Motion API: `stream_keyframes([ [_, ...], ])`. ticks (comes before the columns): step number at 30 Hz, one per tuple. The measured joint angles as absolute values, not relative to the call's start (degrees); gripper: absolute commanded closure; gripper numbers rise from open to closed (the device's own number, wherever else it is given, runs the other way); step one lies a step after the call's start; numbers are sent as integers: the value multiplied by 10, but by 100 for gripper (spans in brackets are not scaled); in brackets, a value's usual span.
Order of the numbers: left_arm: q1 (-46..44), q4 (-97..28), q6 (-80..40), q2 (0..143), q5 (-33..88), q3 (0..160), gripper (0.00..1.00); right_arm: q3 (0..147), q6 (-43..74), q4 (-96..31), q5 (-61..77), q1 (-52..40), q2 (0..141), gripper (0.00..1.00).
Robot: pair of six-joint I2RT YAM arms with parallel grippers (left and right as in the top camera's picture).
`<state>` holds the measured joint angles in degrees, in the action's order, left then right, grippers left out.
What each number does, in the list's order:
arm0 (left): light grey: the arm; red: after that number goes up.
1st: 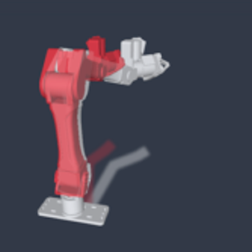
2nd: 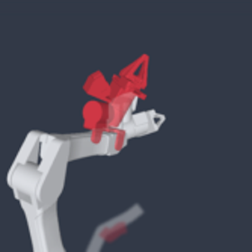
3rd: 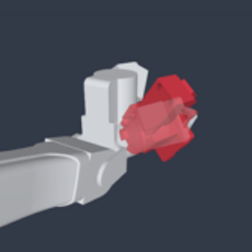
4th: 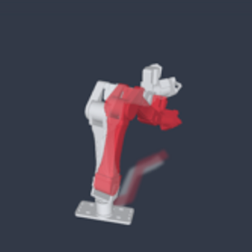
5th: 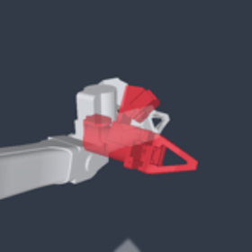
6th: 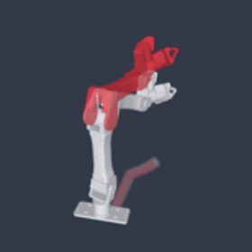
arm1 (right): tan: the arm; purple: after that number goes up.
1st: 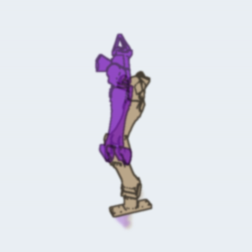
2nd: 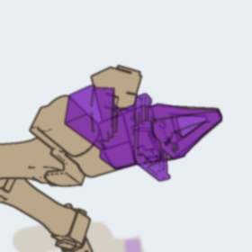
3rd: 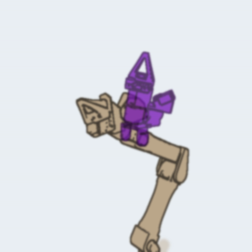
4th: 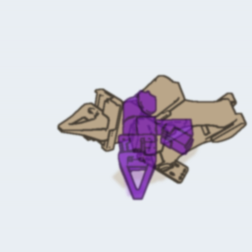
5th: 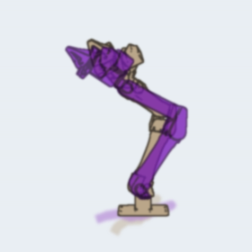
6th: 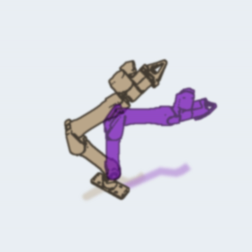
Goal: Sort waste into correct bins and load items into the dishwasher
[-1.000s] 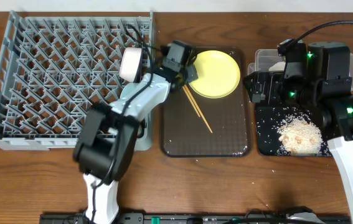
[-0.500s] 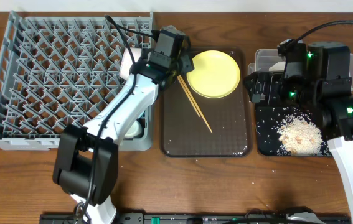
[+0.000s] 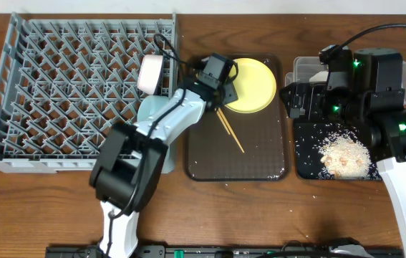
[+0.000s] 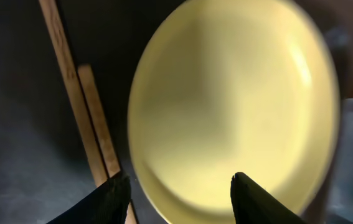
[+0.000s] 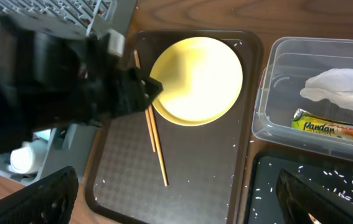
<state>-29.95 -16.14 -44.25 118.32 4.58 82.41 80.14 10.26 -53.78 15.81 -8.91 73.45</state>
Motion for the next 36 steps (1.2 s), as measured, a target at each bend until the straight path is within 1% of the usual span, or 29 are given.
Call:
stream_keyframes([
  [6, -298, -153, -459, 1209, 42, 821, 46, 801, 103, -538, 158, -89, 735, 1],
  [22, -298, -127, -465, 1214, 41, 821, 46, 801, 103, -538, 158, -89, 735, 1],
  [28, -300, -96, -465, 1232, 39, 821, 46, 801, 103, -538, 158, -89, 735, 1],
  [32, -303, -90, -465, 1233, 34, 821, 48, 801, 103, -538, 158, -89, 735, 1],
  [36, -305, -88, -465, 1237, 25, 821, 58, 801, 103, -538, 158, -89, 735, 1],
])
